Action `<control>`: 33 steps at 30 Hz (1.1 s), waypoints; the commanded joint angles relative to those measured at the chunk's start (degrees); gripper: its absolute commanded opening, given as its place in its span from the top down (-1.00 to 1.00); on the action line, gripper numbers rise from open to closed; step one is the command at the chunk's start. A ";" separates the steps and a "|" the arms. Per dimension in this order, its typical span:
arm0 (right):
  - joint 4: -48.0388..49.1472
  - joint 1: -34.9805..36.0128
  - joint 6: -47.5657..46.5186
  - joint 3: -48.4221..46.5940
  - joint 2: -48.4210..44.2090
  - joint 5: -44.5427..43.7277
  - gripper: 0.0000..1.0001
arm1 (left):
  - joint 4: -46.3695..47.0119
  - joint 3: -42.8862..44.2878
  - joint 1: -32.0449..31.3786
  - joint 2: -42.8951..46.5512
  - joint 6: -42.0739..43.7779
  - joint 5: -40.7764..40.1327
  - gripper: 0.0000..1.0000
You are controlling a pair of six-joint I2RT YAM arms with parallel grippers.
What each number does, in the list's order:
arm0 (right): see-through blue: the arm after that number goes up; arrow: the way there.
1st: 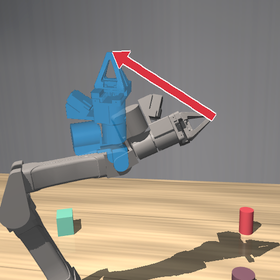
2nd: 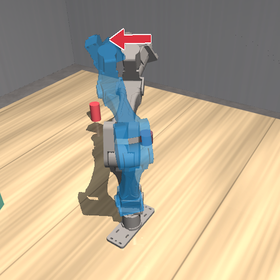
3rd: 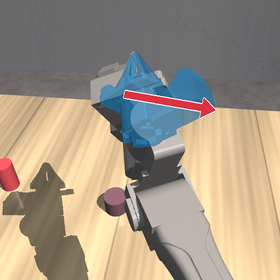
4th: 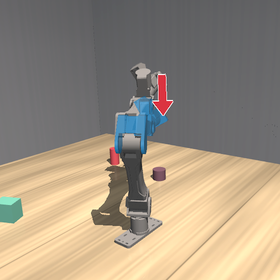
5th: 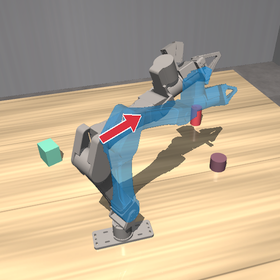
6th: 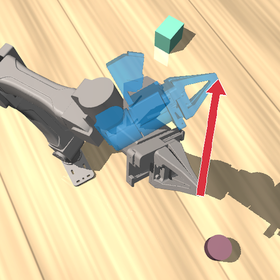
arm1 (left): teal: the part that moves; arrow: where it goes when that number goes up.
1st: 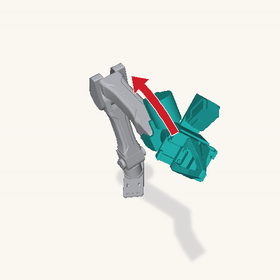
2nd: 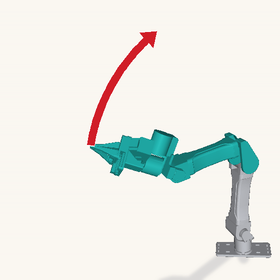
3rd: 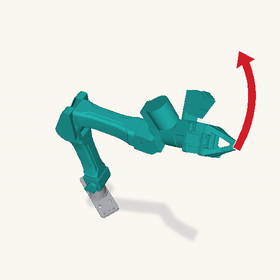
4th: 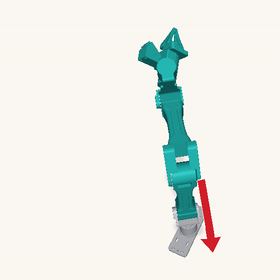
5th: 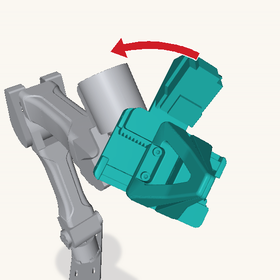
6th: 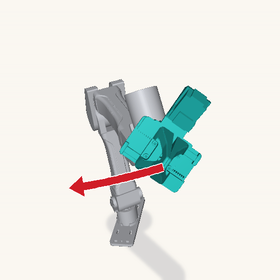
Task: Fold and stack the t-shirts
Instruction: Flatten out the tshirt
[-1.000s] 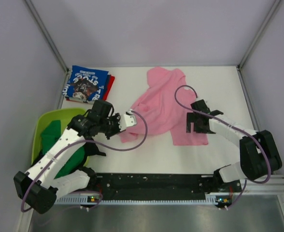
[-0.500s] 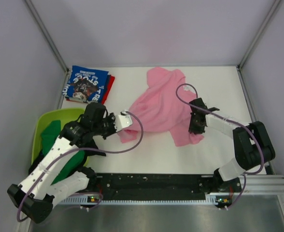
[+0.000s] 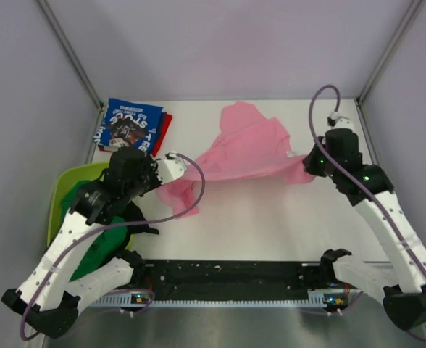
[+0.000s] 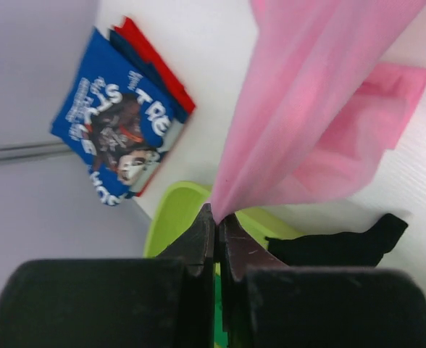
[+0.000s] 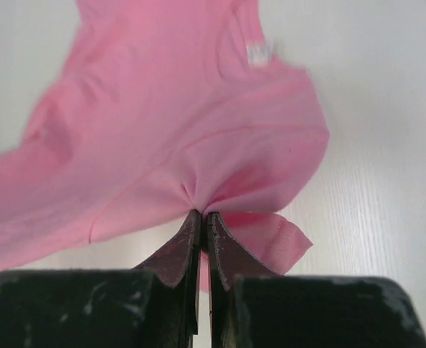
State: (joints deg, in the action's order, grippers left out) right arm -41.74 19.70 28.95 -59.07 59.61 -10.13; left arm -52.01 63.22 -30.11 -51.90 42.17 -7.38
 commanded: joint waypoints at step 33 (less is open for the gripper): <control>-4.34 -11.44 -18.13 -44.66 23.50 4.76 1.00 | 0.57 37.42 10.15 -32.80 10.73 -0.88 1.00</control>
State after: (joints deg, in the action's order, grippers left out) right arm -56.23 11.55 10.74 -108.20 74.24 -6.96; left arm -61.36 102.50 -22.92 -74.59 52.29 -4.84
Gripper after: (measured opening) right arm 0.011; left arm 0.013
